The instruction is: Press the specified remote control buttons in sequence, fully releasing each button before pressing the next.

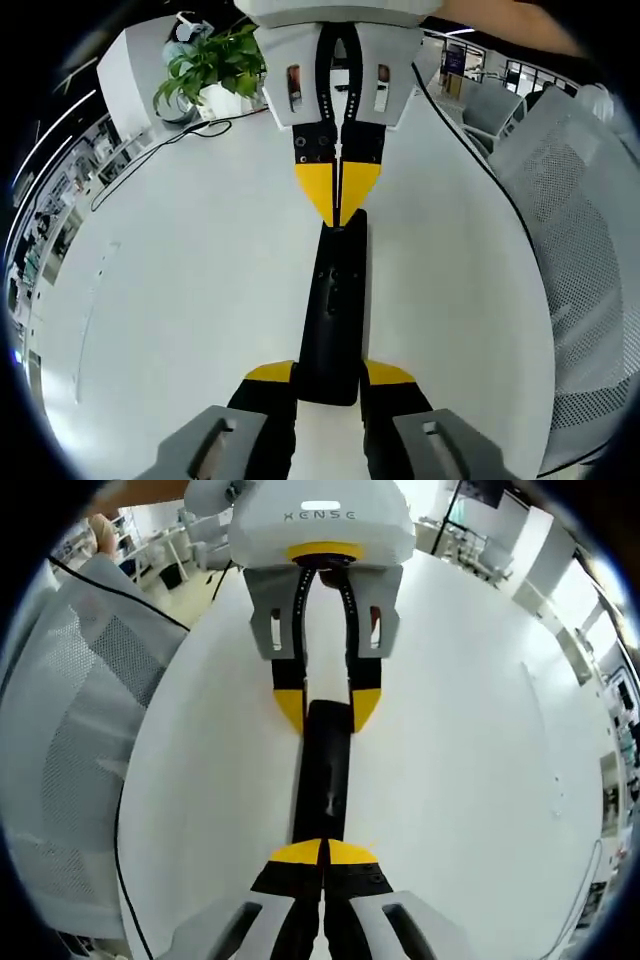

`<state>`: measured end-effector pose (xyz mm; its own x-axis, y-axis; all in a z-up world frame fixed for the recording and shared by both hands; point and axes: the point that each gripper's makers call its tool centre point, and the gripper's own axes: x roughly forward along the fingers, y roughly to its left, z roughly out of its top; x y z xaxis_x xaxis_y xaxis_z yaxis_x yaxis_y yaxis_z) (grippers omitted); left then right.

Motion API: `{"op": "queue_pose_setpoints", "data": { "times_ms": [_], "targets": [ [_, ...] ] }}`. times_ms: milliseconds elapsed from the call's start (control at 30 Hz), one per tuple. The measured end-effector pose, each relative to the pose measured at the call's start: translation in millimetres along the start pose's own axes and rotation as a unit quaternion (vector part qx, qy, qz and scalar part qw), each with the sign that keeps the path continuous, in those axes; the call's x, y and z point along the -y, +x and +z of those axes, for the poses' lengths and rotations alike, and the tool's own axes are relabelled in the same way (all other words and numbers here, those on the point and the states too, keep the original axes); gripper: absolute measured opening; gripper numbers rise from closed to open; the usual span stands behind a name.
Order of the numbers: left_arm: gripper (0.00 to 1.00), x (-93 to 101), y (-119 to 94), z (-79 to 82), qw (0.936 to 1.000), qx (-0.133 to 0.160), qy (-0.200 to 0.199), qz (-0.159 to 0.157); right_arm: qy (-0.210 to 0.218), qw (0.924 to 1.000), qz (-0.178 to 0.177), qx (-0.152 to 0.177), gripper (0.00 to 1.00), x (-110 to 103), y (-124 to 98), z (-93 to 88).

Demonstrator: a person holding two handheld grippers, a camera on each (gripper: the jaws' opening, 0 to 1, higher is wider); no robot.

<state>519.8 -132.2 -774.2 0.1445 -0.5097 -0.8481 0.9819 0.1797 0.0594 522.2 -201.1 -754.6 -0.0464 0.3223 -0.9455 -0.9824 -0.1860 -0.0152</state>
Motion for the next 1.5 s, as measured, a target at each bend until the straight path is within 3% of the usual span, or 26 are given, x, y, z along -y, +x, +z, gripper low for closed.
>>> {"op": "queue_pose_setpoints", "data": {
  "times_ms": [667,1333,1500],
  "targets": [
    [0.23,-0.2,-1,-0.8,1.0,0.002,0.001,0.001,-0.008,0.9999,0.008,-0.005,0.0,-3,14,0.9],
    [0.23,-2.7,-1,-0.4,1.0,0.008,-0.003,0.001,0.003,0.9997,0.016,-0.018,0.0,-3,14,1.6],
    [0.23,-2.5,-1,0.2,1.0,0.006,-0.002,0.002,0.013,0.9997,0.019,0.007,0.0,-3,11,1.5]
  ]
}}
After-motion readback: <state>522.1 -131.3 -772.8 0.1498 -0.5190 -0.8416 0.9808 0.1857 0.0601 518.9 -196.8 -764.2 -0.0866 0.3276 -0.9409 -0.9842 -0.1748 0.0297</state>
